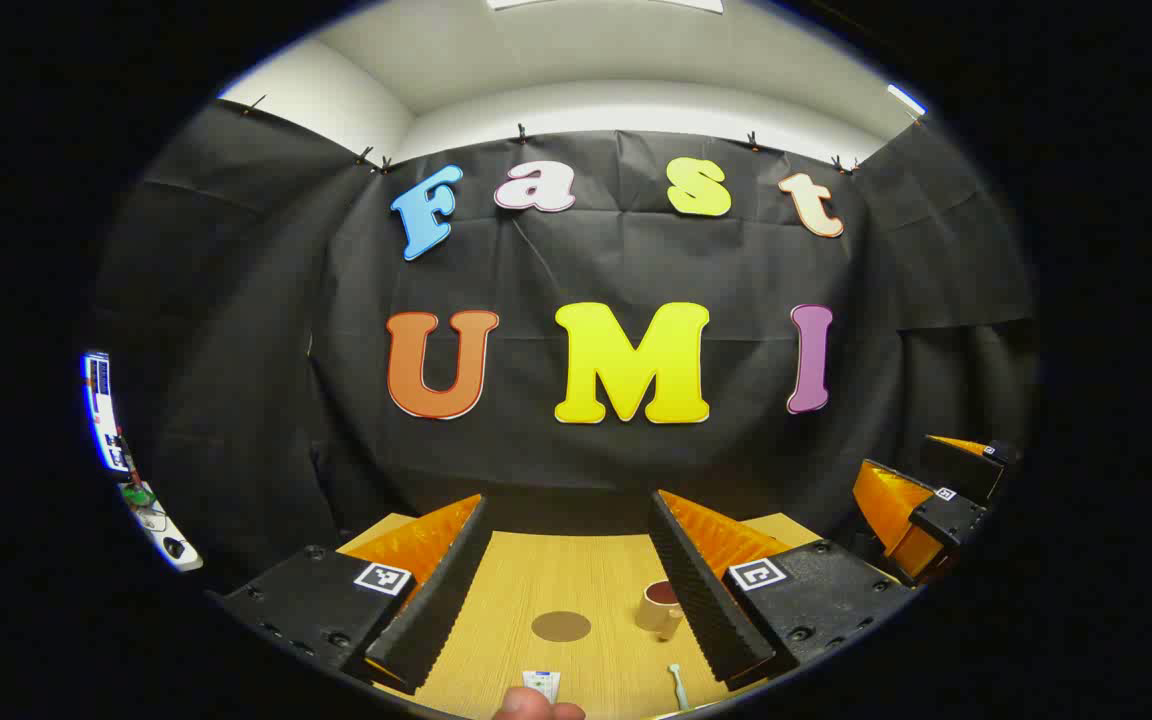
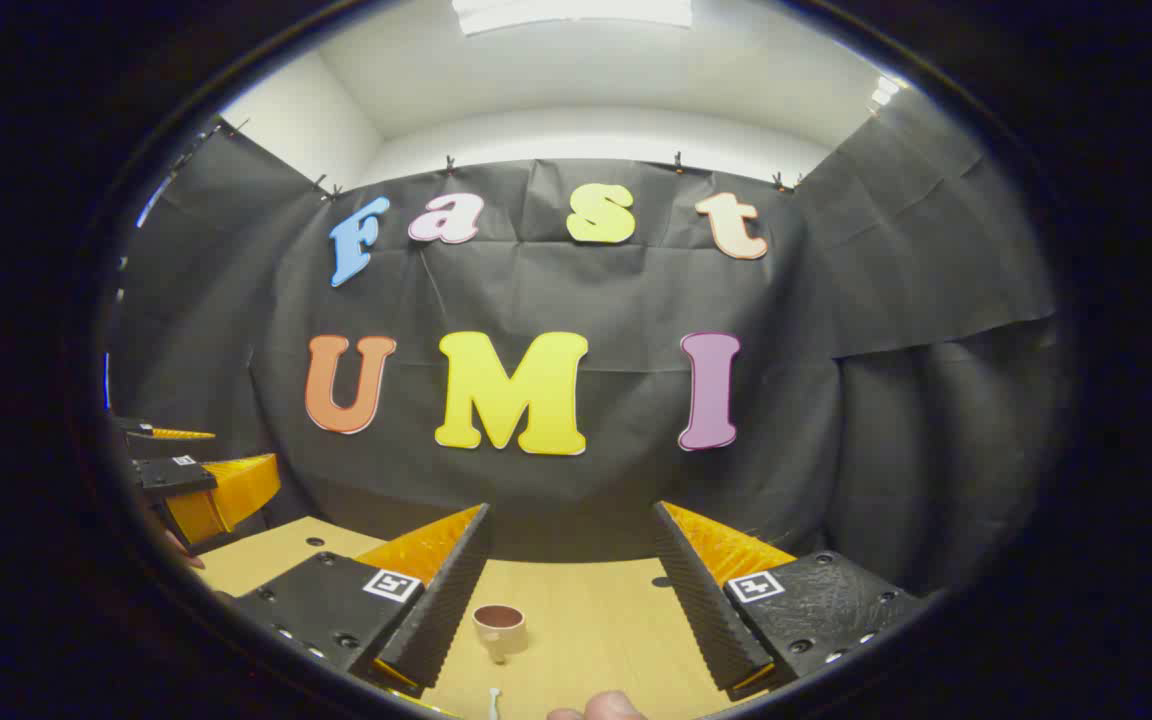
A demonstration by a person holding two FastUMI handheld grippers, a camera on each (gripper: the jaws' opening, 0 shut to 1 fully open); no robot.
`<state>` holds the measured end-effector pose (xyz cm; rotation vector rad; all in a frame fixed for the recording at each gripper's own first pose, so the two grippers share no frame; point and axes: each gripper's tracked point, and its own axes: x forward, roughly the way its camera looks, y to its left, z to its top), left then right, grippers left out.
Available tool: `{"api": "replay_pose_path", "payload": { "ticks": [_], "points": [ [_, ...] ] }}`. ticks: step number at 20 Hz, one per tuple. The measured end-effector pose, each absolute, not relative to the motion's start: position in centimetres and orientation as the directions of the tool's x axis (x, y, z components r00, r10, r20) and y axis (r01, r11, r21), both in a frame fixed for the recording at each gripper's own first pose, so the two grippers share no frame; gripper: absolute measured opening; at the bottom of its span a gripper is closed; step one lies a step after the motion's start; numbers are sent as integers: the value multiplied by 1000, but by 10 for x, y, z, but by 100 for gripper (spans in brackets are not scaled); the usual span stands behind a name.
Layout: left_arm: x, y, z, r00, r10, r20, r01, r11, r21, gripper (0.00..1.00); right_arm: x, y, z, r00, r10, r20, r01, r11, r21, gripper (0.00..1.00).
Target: Put the toothbrush and toothpaste on the desktop into the cup, then pick up the cup and place it on the coaster on the desktop.
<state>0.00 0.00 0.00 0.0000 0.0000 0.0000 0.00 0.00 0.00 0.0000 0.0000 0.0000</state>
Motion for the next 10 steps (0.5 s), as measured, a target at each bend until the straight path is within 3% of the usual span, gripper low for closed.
{"api": "replay_pose_path", "payload": {
  "ticks": [10],
  "points": [
    [13, 18, -2, 1000, 23, 5, -23, 1000, -13, 99, 12, 16, -5, 1000, 14, -23, -14, 1000, 9, 97]
  ]
}}
